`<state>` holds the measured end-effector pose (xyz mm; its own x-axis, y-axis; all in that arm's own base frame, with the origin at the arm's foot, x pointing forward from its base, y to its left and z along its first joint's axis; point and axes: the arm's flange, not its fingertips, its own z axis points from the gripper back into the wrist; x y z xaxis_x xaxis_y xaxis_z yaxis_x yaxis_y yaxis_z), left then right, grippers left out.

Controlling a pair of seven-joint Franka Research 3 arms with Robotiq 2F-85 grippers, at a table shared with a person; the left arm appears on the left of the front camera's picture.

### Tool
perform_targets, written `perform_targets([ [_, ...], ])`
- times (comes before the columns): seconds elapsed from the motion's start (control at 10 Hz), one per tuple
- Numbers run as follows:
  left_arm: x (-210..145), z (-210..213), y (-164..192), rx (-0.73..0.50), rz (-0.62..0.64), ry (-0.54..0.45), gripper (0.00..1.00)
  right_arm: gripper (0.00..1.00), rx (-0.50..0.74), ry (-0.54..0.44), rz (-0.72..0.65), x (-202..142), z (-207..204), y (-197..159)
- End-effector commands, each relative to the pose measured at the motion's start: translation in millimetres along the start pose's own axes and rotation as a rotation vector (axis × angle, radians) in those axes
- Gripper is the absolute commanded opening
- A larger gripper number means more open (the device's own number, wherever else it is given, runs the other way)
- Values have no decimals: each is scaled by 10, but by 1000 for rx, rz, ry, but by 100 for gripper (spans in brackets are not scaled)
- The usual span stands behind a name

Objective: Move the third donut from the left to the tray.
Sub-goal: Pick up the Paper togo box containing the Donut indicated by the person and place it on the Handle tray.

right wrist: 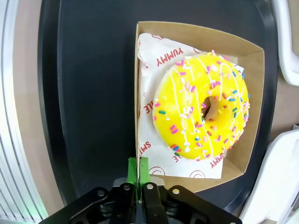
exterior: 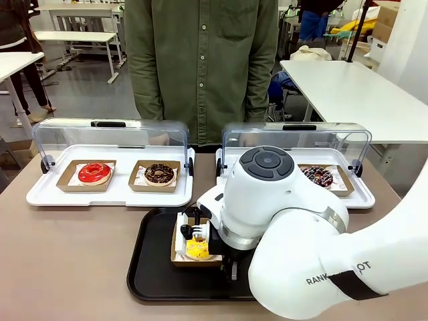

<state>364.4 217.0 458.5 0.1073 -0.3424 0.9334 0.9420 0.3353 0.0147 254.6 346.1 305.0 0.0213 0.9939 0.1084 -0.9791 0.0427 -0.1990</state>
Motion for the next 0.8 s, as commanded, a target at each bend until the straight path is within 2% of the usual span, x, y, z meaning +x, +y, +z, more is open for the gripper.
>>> perform_targets([
  [0.0, 17, 4, -15, -1, -5, -6, 100, 2, 16, 4, 11, -464, 62, 304],
  [0.1, 17, 4, -15, -1, -5, -6, 100, 2, 18, 4, 13, -462, 60, 303],
  [0.2, 17, 4, -15, -1, -5, -6, 100, 61, 22, 2, 15, -474, 61, 297],
  [0.3, 17, 4, -15, -1, -5, -6, 100, 61, 25, -7, 21, -474, 70, 296],
  [0.4, 17, 4, -15, -1, -5, -6, 100, 100, 16, -28, 13, -475, 100, 297],
  [0.6, 17, 4, -15, -1, -5, -6, 100, 100, 14, -47, -2, -504, 228, 326],
  [0.7, 17, 4, -15, -1, -5, -6, 100, 83, 8, -55, -11, -508, 326, 339],
])
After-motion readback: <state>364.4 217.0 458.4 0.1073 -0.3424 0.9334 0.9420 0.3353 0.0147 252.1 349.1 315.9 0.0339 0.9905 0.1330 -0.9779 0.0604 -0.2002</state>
